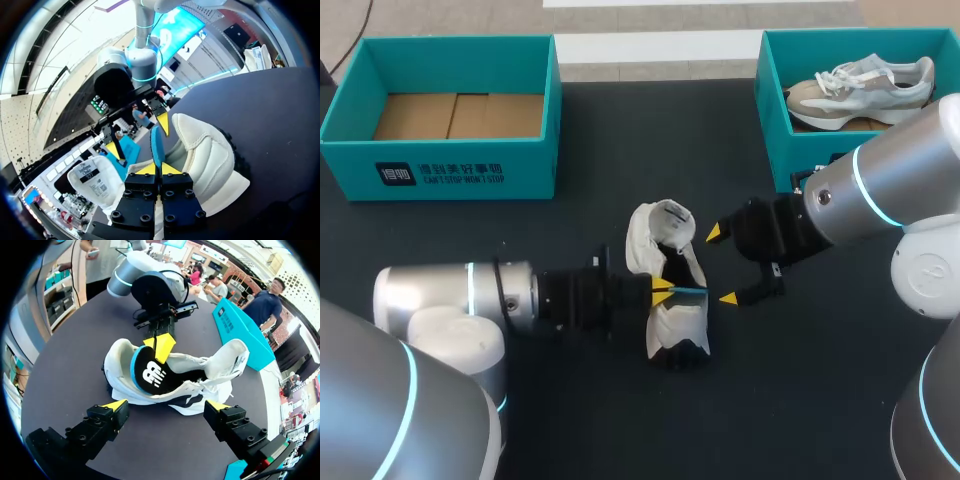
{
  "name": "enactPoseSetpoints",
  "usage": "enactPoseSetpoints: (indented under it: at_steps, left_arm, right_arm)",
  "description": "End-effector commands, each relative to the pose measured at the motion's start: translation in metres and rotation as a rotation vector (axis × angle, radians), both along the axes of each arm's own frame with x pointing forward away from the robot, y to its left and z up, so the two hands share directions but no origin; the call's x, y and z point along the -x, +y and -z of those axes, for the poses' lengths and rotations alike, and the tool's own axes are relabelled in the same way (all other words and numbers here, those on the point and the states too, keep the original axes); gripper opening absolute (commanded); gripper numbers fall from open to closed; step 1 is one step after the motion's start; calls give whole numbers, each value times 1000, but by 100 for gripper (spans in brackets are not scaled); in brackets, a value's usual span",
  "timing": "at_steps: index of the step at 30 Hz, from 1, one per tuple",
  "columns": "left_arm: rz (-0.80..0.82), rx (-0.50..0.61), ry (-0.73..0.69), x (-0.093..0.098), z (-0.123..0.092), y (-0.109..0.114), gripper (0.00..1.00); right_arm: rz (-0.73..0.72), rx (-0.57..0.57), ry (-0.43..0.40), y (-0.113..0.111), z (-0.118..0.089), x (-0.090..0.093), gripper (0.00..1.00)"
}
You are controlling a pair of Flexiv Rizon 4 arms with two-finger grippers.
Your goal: Take the shoe out of the shoebox, open the shoe tongue, remove and reinsert the insole, then place the shoe into the shoebox
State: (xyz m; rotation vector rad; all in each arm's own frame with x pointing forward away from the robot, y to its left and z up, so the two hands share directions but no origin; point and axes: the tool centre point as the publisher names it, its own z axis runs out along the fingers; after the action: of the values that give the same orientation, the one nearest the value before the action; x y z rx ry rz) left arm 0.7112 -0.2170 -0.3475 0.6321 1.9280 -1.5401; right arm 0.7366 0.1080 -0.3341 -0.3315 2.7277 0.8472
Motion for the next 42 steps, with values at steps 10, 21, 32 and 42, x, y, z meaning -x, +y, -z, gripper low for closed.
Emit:
enactPoseSetpoints:
  at_steps: [10, 21, 32, 42]
  left_arm:
    - [35, 46, -32, 23, -23, 0, 17]
    - [38, 5, 9, 15, -5, -2, 0]
    - [66, 5, 31, 23, -22, 6, 60]
    - [126, 14, 45, 28, -58, 16, 81]
  right_arm:
    - [1, 1, -1, 1, 0, 0, 100]
    - [1, 1, -1, 1, 0, 0, 100]
    - [1, 1, -1, 1, 0, 0, 100]
    - [1, 1, -1, 1, 0, 0, 100]
